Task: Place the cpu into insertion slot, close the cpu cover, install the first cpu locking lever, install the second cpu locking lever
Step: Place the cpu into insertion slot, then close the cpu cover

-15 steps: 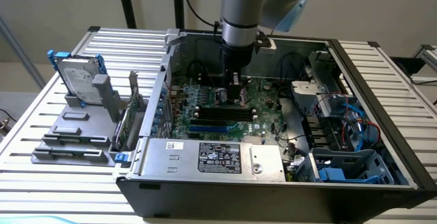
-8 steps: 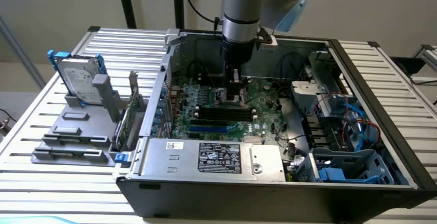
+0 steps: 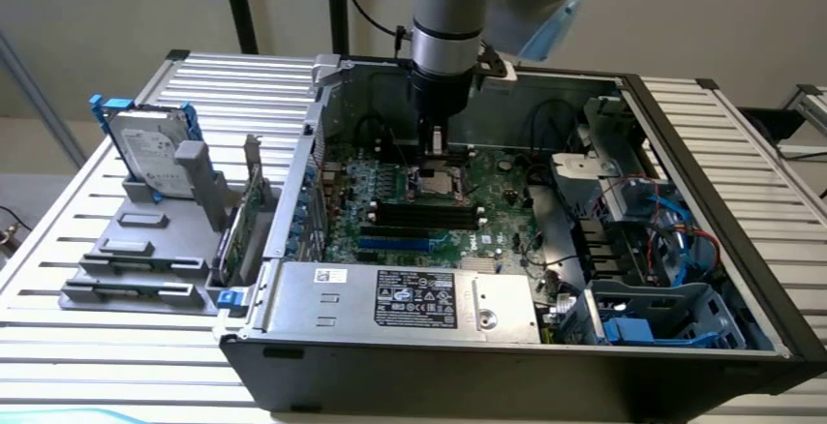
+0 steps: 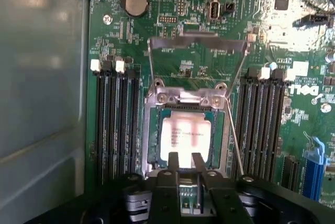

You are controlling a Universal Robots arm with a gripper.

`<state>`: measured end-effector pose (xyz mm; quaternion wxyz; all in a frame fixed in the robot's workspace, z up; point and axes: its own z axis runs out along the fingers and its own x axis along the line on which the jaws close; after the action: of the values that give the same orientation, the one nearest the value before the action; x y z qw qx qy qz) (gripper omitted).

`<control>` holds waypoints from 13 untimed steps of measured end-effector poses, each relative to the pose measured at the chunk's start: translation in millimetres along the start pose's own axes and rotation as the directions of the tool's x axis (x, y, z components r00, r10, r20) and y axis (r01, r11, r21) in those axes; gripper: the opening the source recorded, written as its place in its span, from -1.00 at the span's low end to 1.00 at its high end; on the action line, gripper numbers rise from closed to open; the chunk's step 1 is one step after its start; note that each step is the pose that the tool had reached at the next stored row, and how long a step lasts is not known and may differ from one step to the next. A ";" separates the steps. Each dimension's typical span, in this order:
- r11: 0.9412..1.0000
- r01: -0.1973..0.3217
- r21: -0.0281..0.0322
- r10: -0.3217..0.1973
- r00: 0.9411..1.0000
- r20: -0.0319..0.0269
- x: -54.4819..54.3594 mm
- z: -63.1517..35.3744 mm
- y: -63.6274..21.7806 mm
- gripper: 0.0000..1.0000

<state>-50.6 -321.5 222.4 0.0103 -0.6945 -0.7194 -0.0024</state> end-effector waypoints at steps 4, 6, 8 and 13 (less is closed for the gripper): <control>1.000 0.001 0.000 -0.001 1.000 -0.002 -0.4 -0.5 -15.0 -0.79; 1.000 0.002 0.000 -0.002 1.000 -0.003 -1.2 -0.5 -20.9 -0.79; 1.000 0.002 0.000 -0.002 1.000 -0.003 -1.5 -0.5 -21.2 -0.79; 1.000 0.002 0.000 -0.002 1.000 -0.003 -1.7 -0.6 -21.3 -0.79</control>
<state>-71.8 -323.9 223.2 0.0115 -0.6937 -0.7201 -0.0035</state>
